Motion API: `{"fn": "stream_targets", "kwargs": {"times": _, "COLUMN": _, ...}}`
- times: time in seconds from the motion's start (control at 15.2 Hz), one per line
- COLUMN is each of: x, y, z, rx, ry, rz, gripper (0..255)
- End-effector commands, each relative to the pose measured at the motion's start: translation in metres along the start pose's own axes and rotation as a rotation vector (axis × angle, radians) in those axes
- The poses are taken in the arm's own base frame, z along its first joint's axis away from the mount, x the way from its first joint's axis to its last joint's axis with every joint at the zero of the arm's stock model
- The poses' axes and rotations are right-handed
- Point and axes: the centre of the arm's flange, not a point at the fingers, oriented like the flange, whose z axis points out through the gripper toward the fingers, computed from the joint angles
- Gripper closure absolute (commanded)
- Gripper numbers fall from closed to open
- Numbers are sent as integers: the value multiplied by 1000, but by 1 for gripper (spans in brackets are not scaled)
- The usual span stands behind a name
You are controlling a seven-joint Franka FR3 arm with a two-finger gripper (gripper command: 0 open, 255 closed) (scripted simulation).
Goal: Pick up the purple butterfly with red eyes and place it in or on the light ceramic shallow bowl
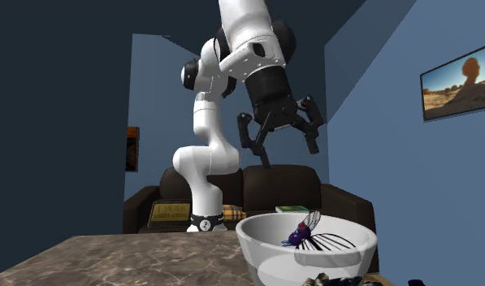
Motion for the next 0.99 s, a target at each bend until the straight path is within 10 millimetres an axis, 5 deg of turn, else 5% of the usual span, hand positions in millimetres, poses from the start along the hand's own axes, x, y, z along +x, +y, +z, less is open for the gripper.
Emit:
{"fn": "stream_targets", "kwargs": {"times": 0.0, "x": -41, "y": -31, "z": -17, "rx": -145, "ry": 232, "rz": 19, "gripper": 0}}
{"fn": "stream_targets", "kwargs": {"times": 0.2, "x": -105, "y": -80, "z": -12, "rx": -357, "ry": 549, "rz": 42, "gripper": 0}}
{"fn": "stream_targets", "kwargs": {"times": 0.92, "x": -85, "y": -66, "z": 20, "rx": -357, "ry": 549, "rz": 42, "gripper": 0}}
